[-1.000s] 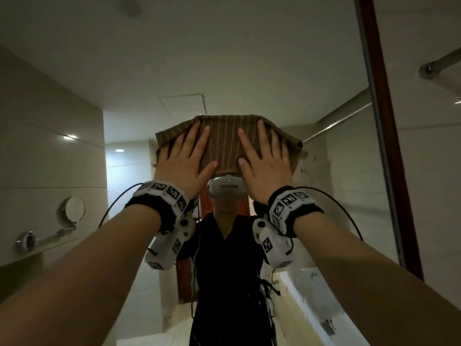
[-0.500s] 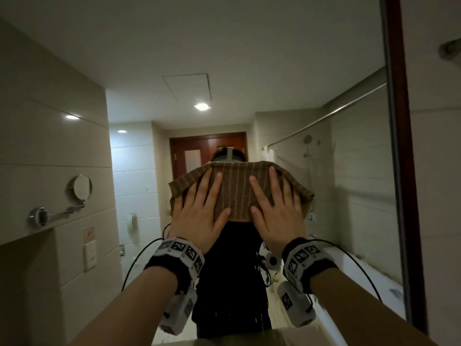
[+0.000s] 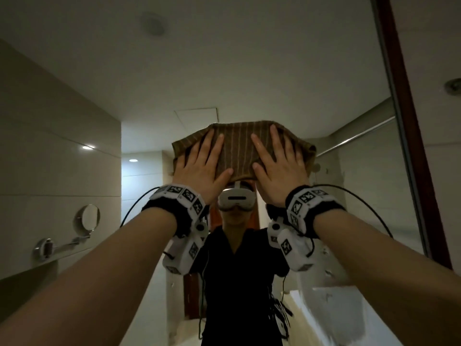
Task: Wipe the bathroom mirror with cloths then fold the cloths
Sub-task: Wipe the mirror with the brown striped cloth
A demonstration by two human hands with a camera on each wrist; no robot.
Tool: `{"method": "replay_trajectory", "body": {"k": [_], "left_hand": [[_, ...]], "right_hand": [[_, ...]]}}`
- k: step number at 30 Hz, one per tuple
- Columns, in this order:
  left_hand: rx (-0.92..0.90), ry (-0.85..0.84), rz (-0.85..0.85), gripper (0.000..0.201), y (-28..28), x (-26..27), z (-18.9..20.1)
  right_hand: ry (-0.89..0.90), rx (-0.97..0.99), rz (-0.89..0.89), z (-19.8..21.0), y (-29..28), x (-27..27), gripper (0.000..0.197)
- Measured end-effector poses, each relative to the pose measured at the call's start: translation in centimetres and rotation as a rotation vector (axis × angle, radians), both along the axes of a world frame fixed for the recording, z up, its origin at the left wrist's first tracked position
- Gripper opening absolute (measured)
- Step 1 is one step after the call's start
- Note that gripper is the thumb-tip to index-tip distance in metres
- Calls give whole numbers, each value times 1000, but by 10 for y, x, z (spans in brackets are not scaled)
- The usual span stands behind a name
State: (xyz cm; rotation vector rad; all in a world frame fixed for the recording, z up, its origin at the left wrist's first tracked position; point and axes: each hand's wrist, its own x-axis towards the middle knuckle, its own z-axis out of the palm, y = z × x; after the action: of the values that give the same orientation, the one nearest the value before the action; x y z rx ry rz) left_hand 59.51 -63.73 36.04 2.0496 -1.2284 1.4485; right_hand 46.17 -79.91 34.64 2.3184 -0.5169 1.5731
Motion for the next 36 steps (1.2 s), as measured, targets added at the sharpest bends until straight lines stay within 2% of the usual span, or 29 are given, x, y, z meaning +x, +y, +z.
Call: {"method": "replay_trajectory", "body": {"k": [3,8,15,19,25,29,36], "left_hand": [[-1,-17,20,74,5,8,25],[-55,16,41,75,36,34,35],[-126,117,141,76,121,100,9],[-119,128,171,81,147,118,-11],[-150,166,177,85,136,108,-9],[-111,134,166,86,112,86,7],[-95,5,86,83,8,12,33]], "right_hand": [[7,11,-11,26,9,7,62],[-11,7,19,39,48,39,63],[76,-124,106,29,126,102,64],[131,-138,142,21,146,117,63],[148,-183,171,24,133,110,63],[88,-157,164,27,105,90,62],[-41,-77,106,36,11,14,61]]}}
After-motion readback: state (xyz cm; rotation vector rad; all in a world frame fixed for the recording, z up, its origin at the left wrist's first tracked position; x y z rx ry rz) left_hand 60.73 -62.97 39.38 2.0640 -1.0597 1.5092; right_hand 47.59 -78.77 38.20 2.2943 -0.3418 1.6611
